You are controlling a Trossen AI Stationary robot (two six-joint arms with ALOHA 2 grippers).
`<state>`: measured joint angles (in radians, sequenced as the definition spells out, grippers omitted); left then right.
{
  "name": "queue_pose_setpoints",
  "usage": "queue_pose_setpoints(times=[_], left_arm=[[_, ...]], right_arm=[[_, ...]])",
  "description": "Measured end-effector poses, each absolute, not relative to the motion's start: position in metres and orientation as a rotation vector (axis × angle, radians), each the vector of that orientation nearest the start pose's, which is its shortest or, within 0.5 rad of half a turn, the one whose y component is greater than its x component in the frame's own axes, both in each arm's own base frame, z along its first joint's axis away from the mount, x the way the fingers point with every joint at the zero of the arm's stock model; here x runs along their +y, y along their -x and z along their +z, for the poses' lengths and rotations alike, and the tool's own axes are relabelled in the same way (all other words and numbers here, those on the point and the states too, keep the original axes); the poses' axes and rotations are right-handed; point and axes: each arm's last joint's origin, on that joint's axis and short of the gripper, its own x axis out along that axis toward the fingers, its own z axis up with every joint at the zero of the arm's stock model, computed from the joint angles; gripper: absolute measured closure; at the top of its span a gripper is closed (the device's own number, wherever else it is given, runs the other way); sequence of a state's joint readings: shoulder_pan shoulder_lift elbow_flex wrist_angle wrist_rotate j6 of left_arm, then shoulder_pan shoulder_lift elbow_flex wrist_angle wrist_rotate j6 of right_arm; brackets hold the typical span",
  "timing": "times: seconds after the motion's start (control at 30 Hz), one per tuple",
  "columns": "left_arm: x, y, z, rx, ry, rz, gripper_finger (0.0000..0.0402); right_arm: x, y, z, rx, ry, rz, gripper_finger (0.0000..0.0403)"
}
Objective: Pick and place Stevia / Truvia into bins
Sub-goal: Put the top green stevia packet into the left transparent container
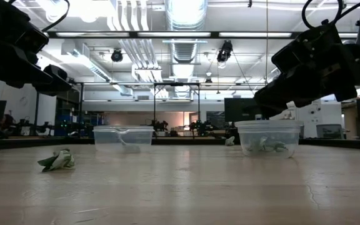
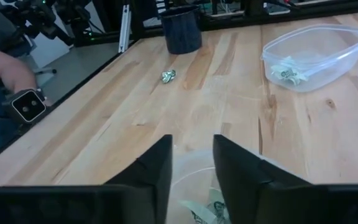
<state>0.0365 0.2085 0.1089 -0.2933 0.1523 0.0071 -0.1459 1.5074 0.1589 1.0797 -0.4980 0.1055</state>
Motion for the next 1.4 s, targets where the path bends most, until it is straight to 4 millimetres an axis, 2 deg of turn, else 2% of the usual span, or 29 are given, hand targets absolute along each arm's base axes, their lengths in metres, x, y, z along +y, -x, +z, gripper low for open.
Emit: queue_pose_setpoints(times=[0.23, 0.43, 0.77, 1.03, 1.4], left_arm=[[-0.001, -0.101, 0.157, 0.392, 0.030, -0.115, 0.0193], [-0.001, -0.101, 0.157, 0.391, 0.030, -0.116, 0.0193], [-0.001, -0.101, 0.157, 0.391, 0.030, -0.115, 0.0193], [-0.001, -0.101, 0.157, 0.391, 0.030, -0.116, 0.0193], [-0.001, -0.101, 0.157, 0.391, 0.030, -0.116, 0.0193]], right_arm=[[-0.016, -0.205, 0.116, 0.279, -0.215, 0.332, 0.0240], [-0.017, -0.206, 0.116, 0.277, -0.204, 0.301, 0.0219], [-0.028, -0.207, 0.115, 0.266, -0.154, -0.072, 0.0218], [-0.034, -0.205, 0.115, 0.262, -0.125, -0.294, 0.0218], [-0.043, -0.196, 0.102, 0.358, -0.146, -0.672, 0.0223]])
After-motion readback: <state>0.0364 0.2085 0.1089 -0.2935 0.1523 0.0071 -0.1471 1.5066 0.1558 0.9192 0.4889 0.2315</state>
